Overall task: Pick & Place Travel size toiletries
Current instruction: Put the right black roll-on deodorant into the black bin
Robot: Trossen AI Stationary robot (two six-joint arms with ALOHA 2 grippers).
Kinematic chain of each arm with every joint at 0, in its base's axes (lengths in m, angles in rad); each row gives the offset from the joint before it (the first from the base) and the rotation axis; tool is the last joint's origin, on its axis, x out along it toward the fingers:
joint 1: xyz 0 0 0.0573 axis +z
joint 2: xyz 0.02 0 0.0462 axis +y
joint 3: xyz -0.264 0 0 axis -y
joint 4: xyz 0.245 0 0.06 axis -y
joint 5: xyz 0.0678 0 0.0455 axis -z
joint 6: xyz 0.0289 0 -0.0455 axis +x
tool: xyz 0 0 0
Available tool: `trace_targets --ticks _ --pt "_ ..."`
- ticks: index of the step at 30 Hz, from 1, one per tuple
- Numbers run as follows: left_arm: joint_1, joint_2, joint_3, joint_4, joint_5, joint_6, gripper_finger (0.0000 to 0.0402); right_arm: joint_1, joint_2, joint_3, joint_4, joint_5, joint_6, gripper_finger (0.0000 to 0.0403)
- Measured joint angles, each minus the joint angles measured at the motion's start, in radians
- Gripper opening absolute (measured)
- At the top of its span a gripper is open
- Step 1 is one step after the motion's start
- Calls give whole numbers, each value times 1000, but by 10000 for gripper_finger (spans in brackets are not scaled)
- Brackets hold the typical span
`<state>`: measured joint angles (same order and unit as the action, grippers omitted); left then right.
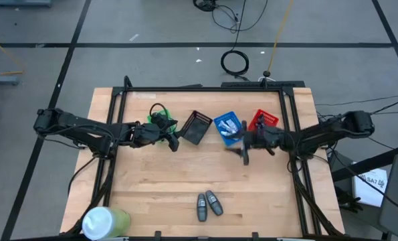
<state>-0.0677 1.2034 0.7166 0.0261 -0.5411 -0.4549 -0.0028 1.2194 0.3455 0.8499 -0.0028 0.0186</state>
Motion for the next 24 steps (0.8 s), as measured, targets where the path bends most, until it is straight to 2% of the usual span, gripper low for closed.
trace_targets --ticks 3,7,11,16,24 --pt "0 0 0 0 0 0 267 137 0 98 -117 25 -32 225" --pt "0 0 0 0 0 0 267 331 21 265 -426 214 -48 226" --pt "3 0 0 -3 0 0 267 481 97 428 -669 371 50 227" --pt "20 1 0 -18 -6 7 267 600 238 574 -807 393 201 227" --pt "35 2 0 -66 -7 -46 267 686 468 728 -734 311 320 227"
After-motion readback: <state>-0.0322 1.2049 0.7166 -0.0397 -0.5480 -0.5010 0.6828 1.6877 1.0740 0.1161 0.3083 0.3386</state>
